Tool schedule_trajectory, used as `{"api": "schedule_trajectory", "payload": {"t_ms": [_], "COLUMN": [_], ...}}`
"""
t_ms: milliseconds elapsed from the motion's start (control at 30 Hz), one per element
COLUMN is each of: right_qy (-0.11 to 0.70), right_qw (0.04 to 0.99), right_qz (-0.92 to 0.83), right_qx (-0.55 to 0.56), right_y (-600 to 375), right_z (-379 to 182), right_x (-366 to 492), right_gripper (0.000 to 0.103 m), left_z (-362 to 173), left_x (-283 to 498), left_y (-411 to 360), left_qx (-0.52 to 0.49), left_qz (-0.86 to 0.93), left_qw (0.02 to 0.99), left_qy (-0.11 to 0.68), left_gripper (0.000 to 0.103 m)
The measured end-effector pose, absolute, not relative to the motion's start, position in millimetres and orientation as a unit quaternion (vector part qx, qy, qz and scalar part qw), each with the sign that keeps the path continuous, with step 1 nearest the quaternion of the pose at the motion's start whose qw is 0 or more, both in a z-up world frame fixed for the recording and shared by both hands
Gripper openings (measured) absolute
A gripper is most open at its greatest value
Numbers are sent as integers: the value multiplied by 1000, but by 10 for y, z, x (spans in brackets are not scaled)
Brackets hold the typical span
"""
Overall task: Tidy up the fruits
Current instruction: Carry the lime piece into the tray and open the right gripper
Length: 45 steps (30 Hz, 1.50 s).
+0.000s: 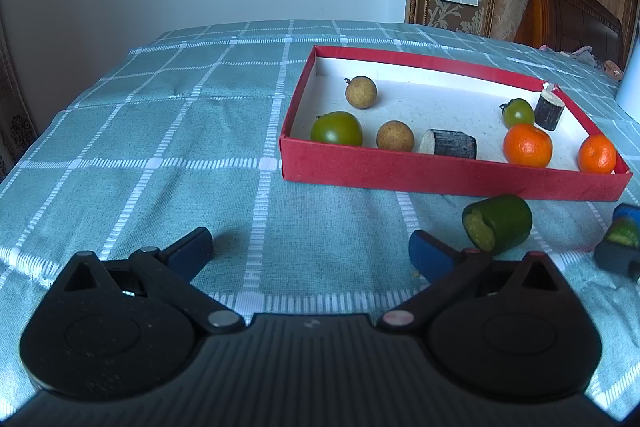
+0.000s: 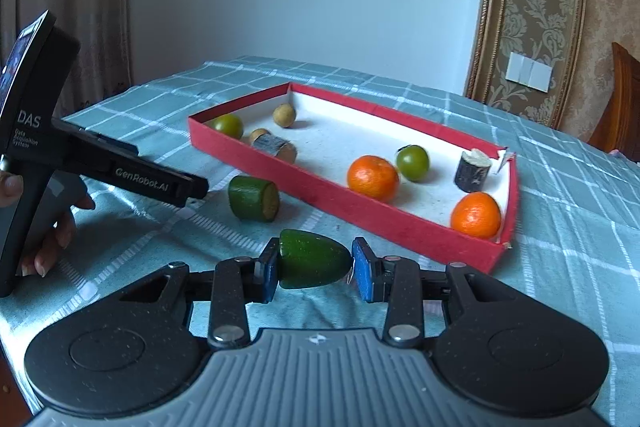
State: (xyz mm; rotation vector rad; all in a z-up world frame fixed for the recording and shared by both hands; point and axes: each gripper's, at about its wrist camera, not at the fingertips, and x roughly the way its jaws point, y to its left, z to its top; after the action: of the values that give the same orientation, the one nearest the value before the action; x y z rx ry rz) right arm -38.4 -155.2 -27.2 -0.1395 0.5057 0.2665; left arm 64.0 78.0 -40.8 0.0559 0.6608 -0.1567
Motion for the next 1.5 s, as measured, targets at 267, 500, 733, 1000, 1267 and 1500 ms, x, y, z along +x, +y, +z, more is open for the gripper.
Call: {"api": "schedule_trajectory", "payload": {"t_ms": [267, 500, 733, 1000, 1267, 1500], "right_qy": [215, 223, 251, 279, 301, 300], "right_qw": [972, 973, 966, 959, 952, 952], "right_qz": [78, 32, 5, 0, -4, -4], "right_qx": [-49, -49, -55, -56, -53, -54], "right_y": [-1854, -2016, -2066, -2056, -2068, -2070], "right_z": [-49, -43, -162, -311, -399, -397], "right_x": [-180, 361, 824, 1066, 1202, 1199], "right_gripper": [37, 37, 37, 37, 37, 37], "left_z": [-407, -408, -409, -410, -410, -410], "left_x": [640, 640, 640, 640, 639, 638], "left_y": [780, 780, 779, 778, 777, 776], "left_qx": [28, 28, 28, 28, 28, 28], "left_qz": [-77, -77, -77, -77, -77, -76], "left_qw": [943, 943, 943, 943, 943, 943], "left_qy": [324, 324, 324, 324, 324, 324], "left_gripper": [103, 103, 103, 103, 103, 103]}}
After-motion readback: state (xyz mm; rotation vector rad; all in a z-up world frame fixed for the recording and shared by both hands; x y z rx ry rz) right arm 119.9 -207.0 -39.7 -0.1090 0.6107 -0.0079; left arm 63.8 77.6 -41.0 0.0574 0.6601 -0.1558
